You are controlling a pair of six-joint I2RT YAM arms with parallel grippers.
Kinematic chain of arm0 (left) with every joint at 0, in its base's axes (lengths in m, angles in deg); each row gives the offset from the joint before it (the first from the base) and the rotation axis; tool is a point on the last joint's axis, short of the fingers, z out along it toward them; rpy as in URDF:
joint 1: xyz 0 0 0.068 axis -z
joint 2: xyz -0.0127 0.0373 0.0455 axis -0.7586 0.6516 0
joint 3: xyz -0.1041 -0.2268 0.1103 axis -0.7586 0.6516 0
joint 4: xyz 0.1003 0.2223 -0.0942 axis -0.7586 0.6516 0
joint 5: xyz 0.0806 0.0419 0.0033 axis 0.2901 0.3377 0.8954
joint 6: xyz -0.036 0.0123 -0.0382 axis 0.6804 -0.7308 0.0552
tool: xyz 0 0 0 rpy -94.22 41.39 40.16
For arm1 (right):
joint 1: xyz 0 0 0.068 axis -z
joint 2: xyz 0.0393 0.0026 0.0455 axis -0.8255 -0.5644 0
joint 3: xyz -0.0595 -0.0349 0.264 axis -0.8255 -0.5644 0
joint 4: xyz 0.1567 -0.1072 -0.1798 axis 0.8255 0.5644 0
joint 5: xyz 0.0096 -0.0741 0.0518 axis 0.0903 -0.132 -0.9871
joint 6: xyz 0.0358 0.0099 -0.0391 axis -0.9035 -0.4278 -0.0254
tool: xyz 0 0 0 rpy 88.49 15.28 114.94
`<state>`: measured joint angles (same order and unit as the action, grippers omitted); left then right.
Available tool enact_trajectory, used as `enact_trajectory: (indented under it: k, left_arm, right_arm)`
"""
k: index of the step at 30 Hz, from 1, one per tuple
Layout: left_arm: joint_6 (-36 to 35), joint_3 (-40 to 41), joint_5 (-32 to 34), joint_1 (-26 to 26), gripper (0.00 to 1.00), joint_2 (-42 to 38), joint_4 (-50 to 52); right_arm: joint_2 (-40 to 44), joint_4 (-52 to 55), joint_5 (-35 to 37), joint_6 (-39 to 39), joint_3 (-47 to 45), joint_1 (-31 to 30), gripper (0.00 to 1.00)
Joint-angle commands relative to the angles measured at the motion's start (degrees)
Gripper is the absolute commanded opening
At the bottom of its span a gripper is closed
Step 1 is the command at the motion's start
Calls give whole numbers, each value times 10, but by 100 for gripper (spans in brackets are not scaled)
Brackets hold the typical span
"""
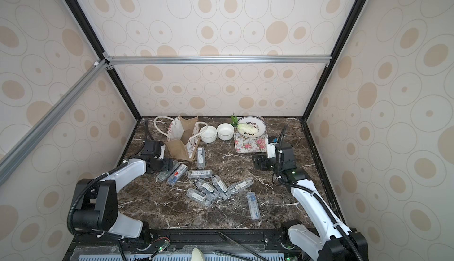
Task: Put the compass set into the canvas bag
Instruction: Pick up the compass set at the center of the board.
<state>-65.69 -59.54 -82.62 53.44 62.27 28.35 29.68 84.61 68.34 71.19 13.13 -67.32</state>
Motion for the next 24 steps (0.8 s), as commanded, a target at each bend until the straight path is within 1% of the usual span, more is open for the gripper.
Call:
enact_trajectory:
  k: [1, 8, 11, 19, 24]
  left_arm:
    - [-15, -37, -11, 2, 85, 25, 38]
    - [-10, -55, -32, 2, 84, 69, 45]
    - [-4, -58, -31, 3, 81, 84, 48]
    - [33, -31, -28, 2, 81, 71, 45]
    - [64, -9, -15, 2, 81, 50, 44]
  right_arm:
    - [-4, 18, -12, -5, 20, -5, 82]
    - [-13, 27, -16, -9, 28, -5, 82]
    - [-11, 27, -14, -12, 25, -4, 82]
    - [-4, 37, -14, -14, 27, -4, 82]
    - [1, 42, -18, -18, 27, -4, 82]
